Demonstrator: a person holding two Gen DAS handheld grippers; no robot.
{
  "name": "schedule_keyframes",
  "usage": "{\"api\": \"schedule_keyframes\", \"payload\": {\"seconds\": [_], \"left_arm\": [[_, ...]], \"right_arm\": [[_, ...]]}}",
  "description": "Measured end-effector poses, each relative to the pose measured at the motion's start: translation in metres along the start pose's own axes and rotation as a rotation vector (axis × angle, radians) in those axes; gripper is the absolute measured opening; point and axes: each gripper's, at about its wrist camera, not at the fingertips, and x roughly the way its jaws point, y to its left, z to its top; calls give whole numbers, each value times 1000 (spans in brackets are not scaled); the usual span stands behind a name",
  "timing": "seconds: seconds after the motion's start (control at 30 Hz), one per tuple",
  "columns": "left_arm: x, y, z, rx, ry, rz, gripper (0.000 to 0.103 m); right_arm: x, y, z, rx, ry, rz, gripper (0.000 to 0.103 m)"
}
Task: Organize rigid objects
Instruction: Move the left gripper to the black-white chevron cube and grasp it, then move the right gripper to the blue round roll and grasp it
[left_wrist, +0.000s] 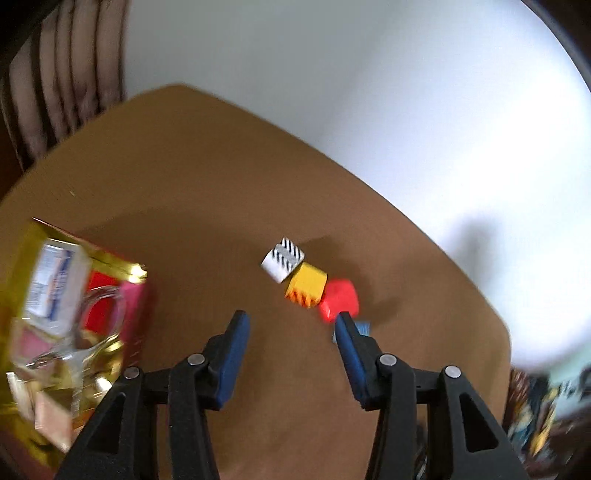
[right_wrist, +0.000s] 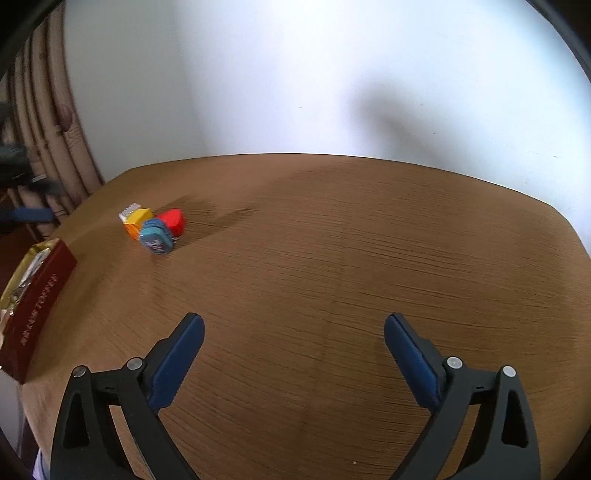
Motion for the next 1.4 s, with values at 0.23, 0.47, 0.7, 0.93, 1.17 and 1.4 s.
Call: {"api": "schedule_keyframes", "payload": {"seconds": [0.23,0.47,0.7,0.93,1.17,1.4], "left_arm": [[65,8,34,-179,68,22,49],[94,-2,46,-213,92,48,49],[109,-13,49,-224,91,116,49],[129,-16,51,-218,100,177,49],[121,-13,44,-193,32,212,33],[79,-22,4,-98,7,102,33]], "right_arm": [[-12,-2,-2,-4,-32,56,100],[-18,-3,-4,-2,-31,71,100],[-25,-4,-6,-2,-30,100,100],[-34,-10,-9,7,-31,110,101],[-36,-14,-8,24,-30,110,102],[-34,-14,-6,29,-37,102,102]]}}
